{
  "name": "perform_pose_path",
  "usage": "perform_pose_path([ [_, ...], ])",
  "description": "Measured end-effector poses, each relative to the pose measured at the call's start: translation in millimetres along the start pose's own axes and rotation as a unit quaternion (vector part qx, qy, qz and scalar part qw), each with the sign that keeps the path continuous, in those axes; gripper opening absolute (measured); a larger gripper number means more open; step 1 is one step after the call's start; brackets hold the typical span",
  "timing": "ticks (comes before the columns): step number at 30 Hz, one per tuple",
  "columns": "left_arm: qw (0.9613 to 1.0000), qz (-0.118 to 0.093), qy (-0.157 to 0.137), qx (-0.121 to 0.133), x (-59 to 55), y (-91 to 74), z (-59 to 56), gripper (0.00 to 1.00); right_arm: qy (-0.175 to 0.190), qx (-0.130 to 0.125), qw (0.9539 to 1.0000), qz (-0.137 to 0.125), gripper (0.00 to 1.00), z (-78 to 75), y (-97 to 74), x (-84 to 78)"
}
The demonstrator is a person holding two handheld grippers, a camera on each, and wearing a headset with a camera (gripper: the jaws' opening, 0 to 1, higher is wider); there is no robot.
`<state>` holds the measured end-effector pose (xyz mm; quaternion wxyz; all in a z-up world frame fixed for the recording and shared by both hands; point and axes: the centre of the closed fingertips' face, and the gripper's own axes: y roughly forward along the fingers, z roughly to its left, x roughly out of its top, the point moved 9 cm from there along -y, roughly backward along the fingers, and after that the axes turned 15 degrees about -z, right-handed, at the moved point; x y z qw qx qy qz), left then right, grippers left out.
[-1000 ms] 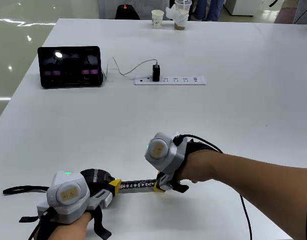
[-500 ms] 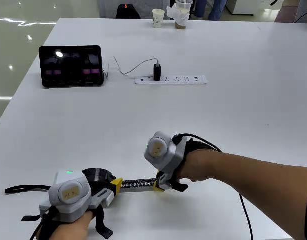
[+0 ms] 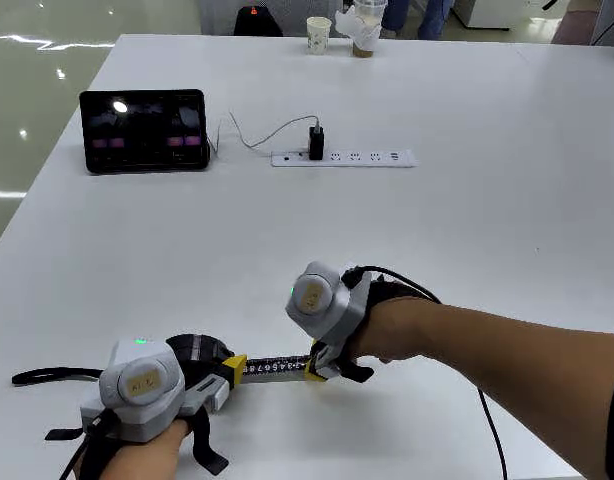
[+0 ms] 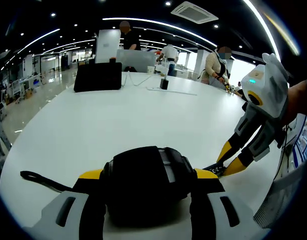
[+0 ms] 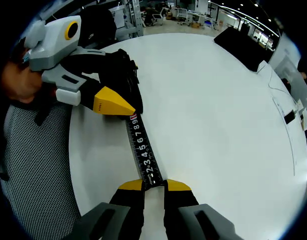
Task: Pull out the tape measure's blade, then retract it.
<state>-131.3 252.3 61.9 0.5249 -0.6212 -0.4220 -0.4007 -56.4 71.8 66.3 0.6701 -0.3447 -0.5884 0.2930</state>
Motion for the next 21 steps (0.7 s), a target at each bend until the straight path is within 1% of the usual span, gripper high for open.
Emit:
perform_pose_path([
  [13, 0.9998, 0.005, -0.017, -0.002, -0.1, 0.0, 1.9, 0.64, 0.0, 0.008, 1.0, -0.004, 0.11, -0.6, 3.1, 4.4],
  [21, 0.9998, 0.005, -0.018, -0.002, -0.5, 0.5, 2.2, 0.64, 0.0, 0.009, 0.9999, -0.009, 0.11, 0.2, 4.4, 5.6],
])
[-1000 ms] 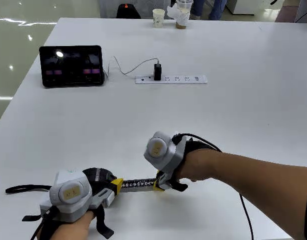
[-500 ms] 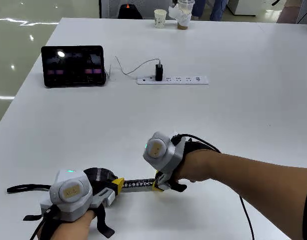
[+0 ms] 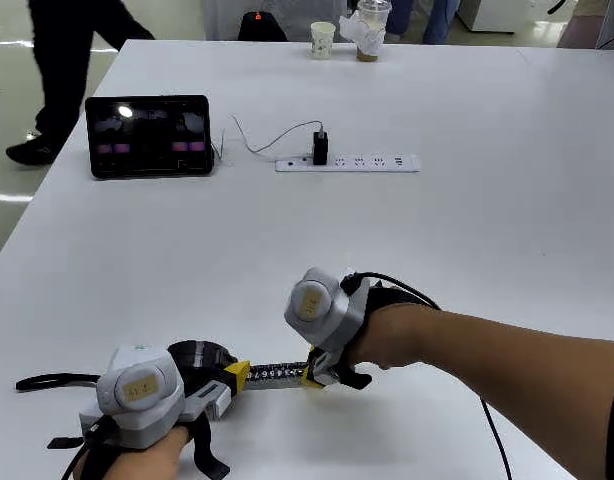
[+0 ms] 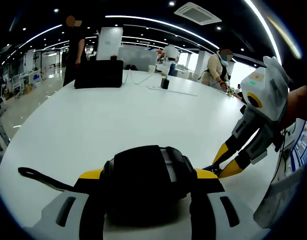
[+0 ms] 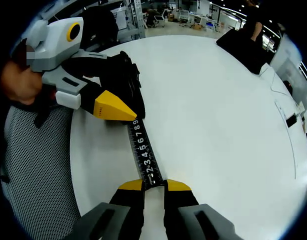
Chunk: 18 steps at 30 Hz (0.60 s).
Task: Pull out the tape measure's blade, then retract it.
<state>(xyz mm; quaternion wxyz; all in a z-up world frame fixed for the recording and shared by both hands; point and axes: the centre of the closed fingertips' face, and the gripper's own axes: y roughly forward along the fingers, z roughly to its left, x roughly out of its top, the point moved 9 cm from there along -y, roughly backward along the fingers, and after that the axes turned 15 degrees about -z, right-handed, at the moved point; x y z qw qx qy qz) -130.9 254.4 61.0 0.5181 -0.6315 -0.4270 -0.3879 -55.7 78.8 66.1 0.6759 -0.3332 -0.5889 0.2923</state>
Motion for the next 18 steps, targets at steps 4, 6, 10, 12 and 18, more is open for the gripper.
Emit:
perform_pose_path([
  [4, 1.0, 0.0, -0.001, -0.001, 0.0, -0.1, 0.0, 0.64, 0.004, 0.002, 1.0, -0.002, 0.11, -0.1, 0.8, 0.5],
  [6, 1.0, 0.0, 0.0, -0.002, 0.0, 0.0, 0.1, 0.64, 0.002, 0.005, 1.0, -0.003, 0.11, 0.2, 1.1, 0.7],
  [10, 1.0, 0.002, -0.003, -0.007, -0.3, 0.2, 1.2, 0.64, 0.006, 0.008, 0.9999, -0.005, 0.11, 1.0, 2.0, 1.5],
  [12, 0.9999, 0.004, -0.003, -0.011, -0.3, 0.3, 1.6, 0.64, 0.007, 0.01, 0.9999, -0.006, 0.11, 2.0, 2.4, 2.1],
  [18, 0.9999, 0.005, -0.004, -0.014, -0.8, 0.0, 1.0, 0.64, 0.004, 0.013, 0.9999, -0.008, 0.11, 3.9, 4.2, 4.0],
])
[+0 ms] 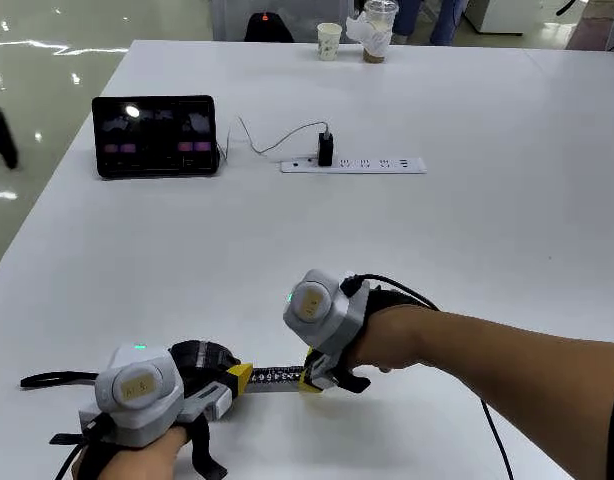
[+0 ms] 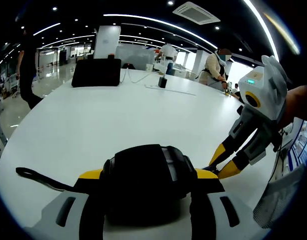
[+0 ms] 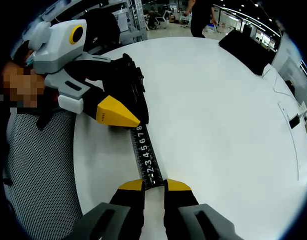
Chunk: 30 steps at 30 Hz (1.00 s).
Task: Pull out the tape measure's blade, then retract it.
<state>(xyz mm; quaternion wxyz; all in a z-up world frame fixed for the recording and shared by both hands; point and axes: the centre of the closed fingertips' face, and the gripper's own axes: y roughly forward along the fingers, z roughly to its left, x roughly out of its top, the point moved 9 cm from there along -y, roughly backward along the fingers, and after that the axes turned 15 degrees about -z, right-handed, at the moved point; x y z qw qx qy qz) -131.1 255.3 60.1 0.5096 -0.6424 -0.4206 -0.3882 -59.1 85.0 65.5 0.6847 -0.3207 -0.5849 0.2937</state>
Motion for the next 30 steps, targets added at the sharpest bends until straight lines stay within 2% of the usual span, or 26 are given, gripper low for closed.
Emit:
perform_pose_path([
  [16, 1.0, 0.001, -0.004, -0.001, -1.3, 0.7, -0.5, 0.64, 0.005, 0.0, 1.0, -0.004, 0.11, 0.8, 2.5, 2.2],
  [30, 1.0, 0.001, -0.008, -0.003, -0.9, -0.4, 0.4, 0.64, -0.005, 0.001, 0.9999, -0.008, 0.11, 2.6, 5.4, 5.8],
])
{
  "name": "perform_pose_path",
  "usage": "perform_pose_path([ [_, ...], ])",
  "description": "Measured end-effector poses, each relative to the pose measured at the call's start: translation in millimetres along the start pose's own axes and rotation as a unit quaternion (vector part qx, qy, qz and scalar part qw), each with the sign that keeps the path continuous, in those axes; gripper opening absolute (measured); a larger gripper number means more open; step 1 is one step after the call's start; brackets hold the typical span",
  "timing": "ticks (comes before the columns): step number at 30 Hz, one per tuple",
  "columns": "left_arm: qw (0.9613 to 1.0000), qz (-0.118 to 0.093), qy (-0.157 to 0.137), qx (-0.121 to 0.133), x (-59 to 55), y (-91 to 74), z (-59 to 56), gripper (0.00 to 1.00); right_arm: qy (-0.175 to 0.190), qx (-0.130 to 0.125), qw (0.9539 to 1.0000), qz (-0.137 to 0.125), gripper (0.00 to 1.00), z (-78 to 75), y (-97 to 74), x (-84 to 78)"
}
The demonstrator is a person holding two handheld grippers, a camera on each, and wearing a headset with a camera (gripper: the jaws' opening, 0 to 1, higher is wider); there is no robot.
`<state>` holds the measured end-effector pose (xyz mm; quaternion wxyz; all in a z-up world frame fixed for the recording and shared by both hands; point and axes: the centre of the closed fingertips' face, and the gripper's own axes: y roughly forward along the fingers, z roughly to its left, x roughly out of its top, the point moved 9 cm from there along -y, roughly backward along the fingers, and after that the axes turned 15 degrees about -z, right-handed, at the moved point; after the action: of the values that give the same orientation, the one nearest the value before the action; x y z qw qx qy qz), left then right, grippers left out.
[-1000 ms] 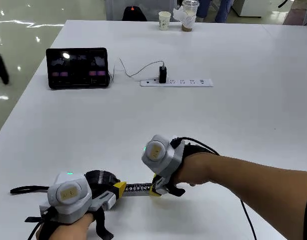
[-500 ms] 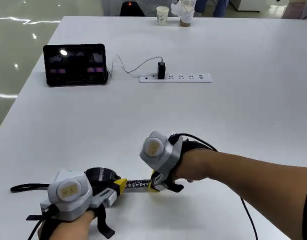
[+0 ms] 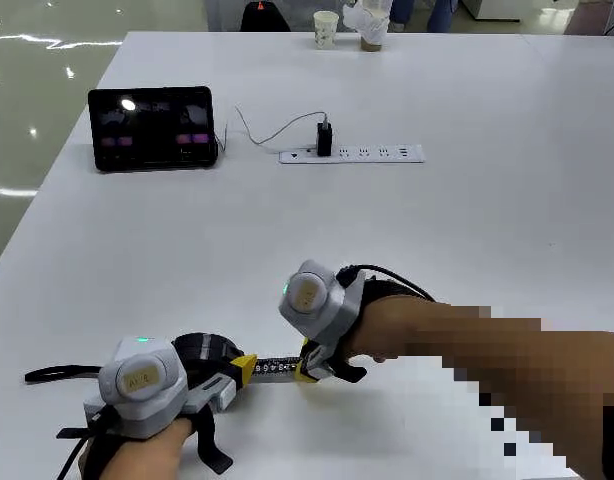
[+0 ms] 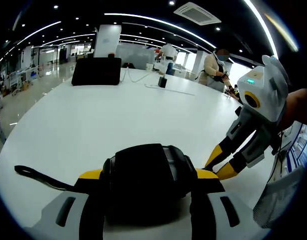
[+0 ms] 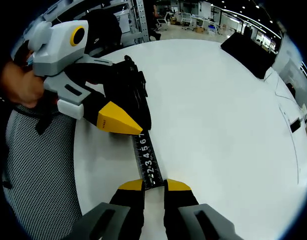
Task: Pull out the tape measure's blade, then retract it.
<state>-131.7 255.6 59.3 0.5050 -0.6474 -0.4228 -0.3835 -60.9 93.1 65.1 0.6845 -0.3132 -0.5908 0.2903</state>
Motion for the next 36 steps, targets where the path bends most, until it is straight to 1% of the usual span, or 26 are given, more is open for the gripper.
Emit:
perform_pose_path([
  [7, 1.0, 0.0, -0.008, 0.0, 0.0, -0.7, 1.2, 0.64, 0.002, 0.002, 1.0, -0.009, 0.11, 1.0, 3.9, 3.4],
  [15, 1.0, -0.002, -0.007, -0.001, 0.0, -0.2, 1.7, 0.64, -0.003, 0.004, 0.9999, -0.013, 0.11, 1.8, 8.7, 6.2],
  [36, 1.0, 0.0, -0.009, -0.004, 0.2, 0.3, 2.2, 0.64, -0.008, 0.007, 0.9997, -0.021, 0.11, 2.6, 11.2, 10.2],
])
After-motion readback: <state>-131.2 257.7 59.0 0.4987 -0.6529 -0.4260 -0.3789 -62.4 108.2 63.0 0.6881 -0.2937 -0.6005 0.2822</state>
